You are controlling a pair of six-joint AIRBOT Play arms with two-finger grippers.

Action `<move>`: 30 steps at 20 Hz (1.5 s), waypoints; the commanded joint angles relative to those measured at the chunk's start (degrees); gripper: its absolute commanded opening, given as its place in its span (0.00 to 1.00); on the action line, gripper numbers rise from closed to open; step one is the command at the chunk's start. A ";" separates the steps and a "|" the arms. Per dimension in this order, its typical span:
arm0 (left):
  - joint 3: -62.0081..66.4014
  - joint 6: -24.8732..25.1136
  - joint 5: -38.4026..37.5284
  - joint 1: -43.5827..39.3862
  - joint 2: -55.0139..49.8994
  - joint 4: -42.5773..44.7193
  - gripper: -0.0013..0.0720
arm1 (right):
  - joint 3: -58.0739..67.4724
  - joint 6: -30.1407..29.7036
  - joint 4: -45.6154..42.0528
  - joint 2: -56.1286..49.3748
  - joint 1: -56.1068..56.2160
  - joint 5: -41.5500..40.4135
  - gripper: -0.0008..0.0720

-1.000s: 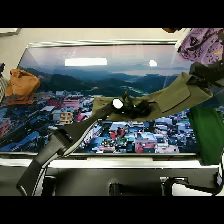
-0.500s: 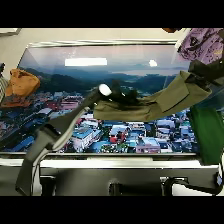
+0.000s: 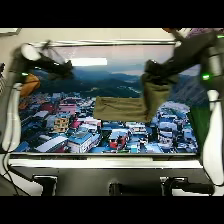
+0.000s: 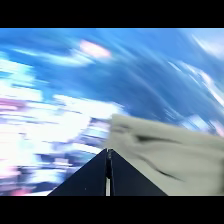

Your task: Fold the clothes and pants, and hang the long-sleeved shirts on hangers.

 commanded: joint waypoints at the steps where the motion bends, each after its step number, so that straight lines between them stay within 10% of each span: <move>1: 0.02 0.61 -4.39 8.13 4.83 3.74 0.03 | 0.04 7.04 -1.11 -4.48 8.76 6.08 0.05; 16: -2.91 3.41 -4.52 11.69 5.68 3.76 0.04 | 0.04 10.86 4.26 -19.17 17.68 20.20 0.06; 22: -5.40 3.39 -4.52 11.69 5.68 3.76 0.04 | 0.07 6.43 14.62 -18.32 17.68 25.70 0.70; 30: -5.79 3.43 -4.46 11.72 5.62 3.76 0.04 | 0.17 -3.34 14.60 -6.58 0.31 13.90 0.73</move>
